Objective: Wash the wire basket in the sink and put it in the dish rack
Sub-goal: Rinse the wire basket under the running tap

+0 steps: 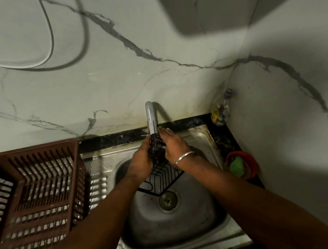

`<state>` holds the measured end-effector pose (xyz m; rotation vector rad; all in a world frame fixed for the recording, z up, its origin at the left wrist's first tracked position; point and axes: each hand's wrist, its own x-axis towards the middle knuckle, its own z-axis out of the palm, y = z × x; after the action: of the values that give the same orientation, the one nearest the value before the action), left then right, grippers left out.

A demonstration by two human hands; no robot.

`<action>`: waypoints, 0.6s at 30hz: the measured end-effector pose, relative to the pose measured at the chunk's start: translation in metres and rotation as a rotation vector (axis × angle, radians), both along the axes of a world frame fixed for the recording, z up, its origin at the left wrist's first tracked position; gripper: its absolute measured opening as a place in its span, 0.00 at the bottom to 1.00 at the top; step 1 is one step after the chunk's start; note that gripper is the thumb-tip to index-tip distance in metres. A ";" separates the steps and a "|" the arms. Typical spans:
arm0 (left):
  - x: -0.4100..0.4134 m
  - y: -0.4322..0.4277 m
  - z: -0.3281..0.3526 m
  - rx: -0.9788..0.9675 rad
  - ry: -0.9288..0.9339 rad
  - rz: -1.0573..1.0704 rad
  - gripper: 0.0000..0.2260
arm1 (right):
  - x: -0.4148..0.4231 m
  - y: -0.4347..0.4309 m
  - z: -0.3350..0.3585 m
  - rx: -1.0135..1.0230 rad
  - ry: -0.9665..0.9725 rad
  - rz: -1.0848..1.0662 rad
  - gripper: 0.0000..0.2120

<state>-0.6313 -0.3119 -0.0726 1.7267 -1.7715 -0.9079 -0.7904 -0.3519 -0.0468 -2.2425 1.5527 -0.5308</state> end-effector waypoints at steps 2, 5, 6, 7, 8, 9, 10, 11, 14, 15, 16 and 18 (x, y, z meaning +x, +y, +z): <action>-0.006 -0.001 0.007 -0.031 -0.062 0.006 0.33 | 0.004 -0.001 -0.001 0.020 -0.004 0.016 0.33; -0.013 0.001 0.007 -0.010 -0.099 0.005 0.29 | 0.009 -0.004 0.005 0.016 0.093 0.052 0.29; -0.016 0.003 0.009 0.001 -0.069 -0.009 0.23 | 0.011 -0.005 0.007 0.000 0.123 0.093 0.28; -0.018 0.005 0.008 0.005 -0.058 -0.010 0.17 | 0.012 -0.005 0.011 -0.003 0.182 0.145 0.27; -0.020 0.006 0.009 -0.015 -0.092 0.000 0.13 | 0.014 -0.004 0.016 -0.016 0.264 0.197 0.25; -0.022 0.007 0.007 -0.038 -0.153 -0.005 0.12 | 0.016 -0.005 0.019 -0.024 0.338 0.232 0.23; -0.023 0.007 0.004 -0.040 -0.171 0.016 0.13 | 0.015 -0.004 0.021 -0.032 0.379 0.251 0.20; -0.024 0.008 0.005 -0.046 -0.171 0.023 0.14 | 0.014 -0.003 0.024 -0.034 0.394 0.255 0.18; -0.013 0.009 0.008 -0.060 -0.195 -0.005 0.23 | -0.001 -0.005 0.025 -0.009 0.347 0.238 0.20; -0.008 0.008 0.007 -0.069 -0.264 -0.051 0.30 | -0.007 -0.006 0.023 -0.015 0.310 0.230 0.22; -0.005 0.006 0.007 -0.055 -0.333 -0.096 0.35 | -0.013 -0.007 0.021 -0.035 0.266 0.222 0.25; -0.012 0.001 0.012 -0.052 -0.366 -0.094 0.37 | -0.015 -0.005 0.021 -0.077 0.203 0.224 0.25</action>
<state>-0.6428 -0.3113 -0.0607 1.8805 -2.1027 -0.6021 -0.8056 -0.3570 -0.0257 -2.5561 1.3659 -0.3116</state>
